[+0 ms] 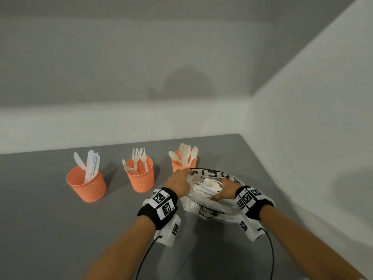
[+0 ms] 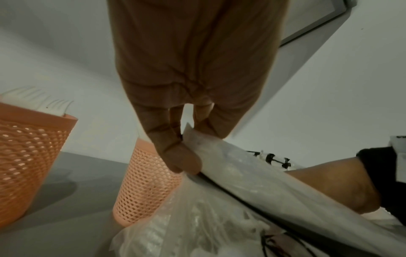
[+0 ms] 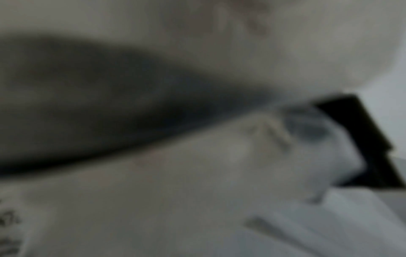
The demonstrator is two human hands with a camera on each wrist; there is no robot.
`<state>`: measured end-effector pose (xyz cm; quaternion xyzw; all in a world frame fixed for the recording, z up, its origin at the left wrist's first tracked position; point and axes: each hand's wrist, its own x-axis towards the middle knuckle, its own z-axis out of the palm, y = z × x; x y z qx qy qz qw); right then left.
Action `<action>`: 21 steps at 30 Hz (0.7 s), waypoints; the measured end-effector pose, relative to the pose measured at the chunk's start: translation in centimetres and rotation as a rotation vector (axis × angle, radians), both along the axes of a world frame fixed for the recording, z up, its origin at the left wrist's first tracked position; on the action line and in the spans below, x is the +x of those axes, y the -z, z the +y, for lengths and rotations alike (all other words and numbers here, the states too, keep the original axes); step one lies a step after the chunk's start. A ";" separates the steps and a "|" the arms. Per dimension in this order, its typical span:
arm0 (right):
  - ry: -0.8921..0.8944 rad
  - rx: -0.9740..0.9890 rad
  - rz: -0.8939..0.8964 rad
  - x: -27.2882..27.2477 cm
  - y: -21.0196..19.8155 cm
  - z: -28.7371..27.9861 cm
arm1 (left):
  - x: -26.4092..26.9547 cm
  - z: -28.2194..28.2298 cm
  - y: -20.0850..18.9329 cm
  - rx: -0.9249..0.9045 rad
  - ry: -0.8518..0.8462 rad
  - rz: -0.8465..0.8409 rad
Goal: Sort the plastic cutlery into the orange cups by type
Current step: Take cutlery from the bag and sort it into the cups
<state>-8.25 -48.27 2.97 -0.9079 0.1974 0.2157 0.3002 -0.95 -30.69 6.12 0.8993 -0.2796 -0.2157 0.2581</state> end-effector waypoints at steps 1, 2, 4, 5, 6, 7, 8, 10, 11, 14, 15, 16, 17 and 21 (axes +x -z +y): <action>-0.012 0.006 0.000 0.0 0.1 -0.1 | 0.0 0.0 0.1 -0.009 -0.004 0.000; -0.025 0.008 0.002 0.0 0.1 -0.1 | 0.0 -0.1 0.1 -0.017 -0.008 0.000; -0.051 0.008 0.004 -0.1 0.1 -0.3 | -0.1 -0.2 0.1 -0.030 -0.016 0.003; -0.057 0.002 0.003 -0.1 0.2 -0.4 | -0.1 -0.3 0.2 -0.036 -0.020 0.005; -0.055 -0.013 0.005 -0.2 0.2 -0.5 | -0.1 -0.4 0.2 -0.041 -0.024 0.005; -0.044 -0.027 0.002 -0.2 0.4 -0.7 | -0.1 -0.6 0.3 -0.046 -0.026 0.002; -0.026 -0.038 -0.002 -0.2 0.4 -0.8 | -0.1 -0.7 0.4 -0.050 -0.028 0.000; -0.003 -0.044 -0.003 -0.3 0.7 -1.1 | -0.1 -1.0 0.5 -0.060 -0.031 0.004; -0.001 -0.040 -0.004 -0.3 0.9 -1.2 | -0.1 -1.1 0.6 -0.066 -0.033 0.006; 0.013 -0.008 -0.053 -0.5 0.9 -1.4 | 0.1 -1.3 0.8 -0.082 -0.045 0.014; 0.019 0.010 -0.085 -0.4 0.9 -1.5 | 0.2 -1.3 1.0 -0.088 -0.047 0.014; 0.020 0.022 -0.107 -0.4 0.8 -1.5 | 0.3 -1.3 1.0 -0.089 -0.045 0.014; 0.018 0.023 -0.119 -0.5 0.7 -1.4 | 0.3 -1.3 1.2 -0.088 -0.041 0.013; -0.016 -0.050 -0.177 -0.7 0.3 -1.0 | 0.6 -1.0 1.3 -0.081 -0.010 0.013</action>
